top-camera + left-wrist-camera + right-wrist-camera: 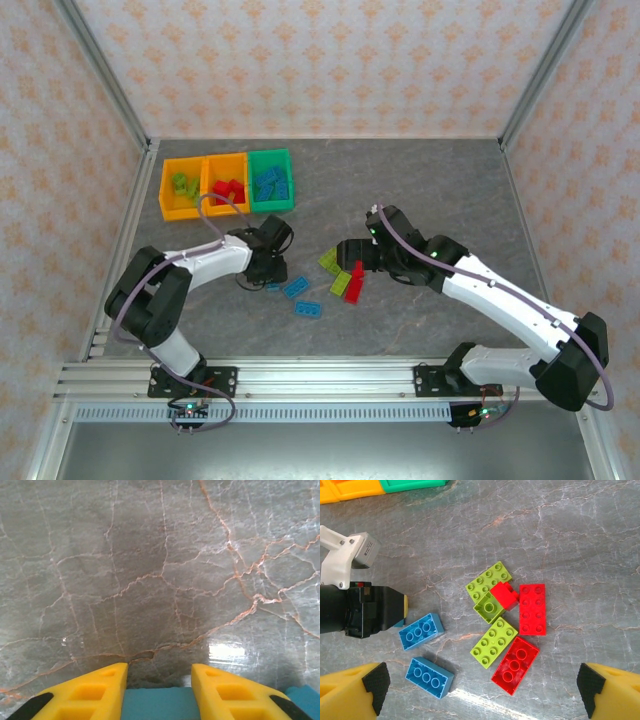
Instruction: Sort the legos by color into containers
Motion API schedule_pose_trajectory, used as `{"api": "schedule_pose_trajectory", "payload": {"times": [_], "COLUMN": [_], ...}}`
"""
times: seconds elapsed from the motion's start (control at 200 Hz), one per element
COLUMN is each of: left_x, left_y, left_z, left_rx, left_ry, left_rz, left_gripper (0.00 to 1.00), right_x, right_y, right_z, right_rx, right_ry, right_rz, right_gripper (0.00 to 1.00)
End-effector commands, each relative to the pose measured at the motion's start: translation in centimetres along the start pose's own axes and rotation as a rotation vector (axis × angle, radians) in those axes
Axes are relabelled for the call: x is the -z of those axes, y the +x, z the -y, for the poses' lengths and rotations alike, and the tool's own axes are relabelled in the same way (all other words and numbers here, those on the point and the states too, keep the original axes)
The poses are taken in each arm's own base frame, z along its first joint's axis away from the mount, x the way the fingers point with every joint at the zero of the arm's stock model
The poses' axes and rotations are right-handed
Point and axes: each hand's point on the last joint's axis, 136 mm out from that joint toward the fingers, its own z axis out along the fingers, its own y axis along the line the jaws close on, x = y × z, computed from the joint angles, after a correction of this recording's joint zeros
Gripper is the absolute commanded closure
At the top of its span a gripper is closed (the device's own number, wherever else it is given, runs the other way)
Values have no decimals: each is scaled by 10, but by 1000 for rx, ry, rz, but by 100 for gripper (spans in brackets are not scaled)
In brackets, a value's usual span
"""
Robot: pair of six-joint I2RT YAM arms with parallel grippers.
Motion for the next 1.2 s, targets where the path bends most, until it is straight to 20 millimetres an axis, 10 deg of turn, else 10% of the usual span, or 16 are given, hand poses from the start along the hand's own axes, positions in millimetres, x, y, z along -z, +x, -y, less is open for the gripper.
{"api": "schedule_pose_trajectory", "payload": {"times": [0.0, 0.325, 0.701, 0.971, 1.196], "left_x": [24, 125, 103, 131, 211], "left_y": [-10, -164, -314, -314, -238], "left_z": [8, -14, 5, 22, 48], "left_rx": [-8, 52, 20, 11, -45], "left_ry": [43, -131, -274, -131, 140], "left_rz": [77, 542, 597, 605, 671], "left_gripper": [71, 75, 57, 45, 44], "right_x": [8, 20, 38, 42, 9], "right_y": [-3, -7, -19, -20, -8], "right_z": [-14, -20, -11, 10, 32], "right_rx": [-12, -34, -49, -47, -44], "right_ry": [-56, -112, -82, 20, 153], "right_rz": [-14, 23, 107, 141, 92], "right_gripper": [2, 1, 1, 0, 1]}}
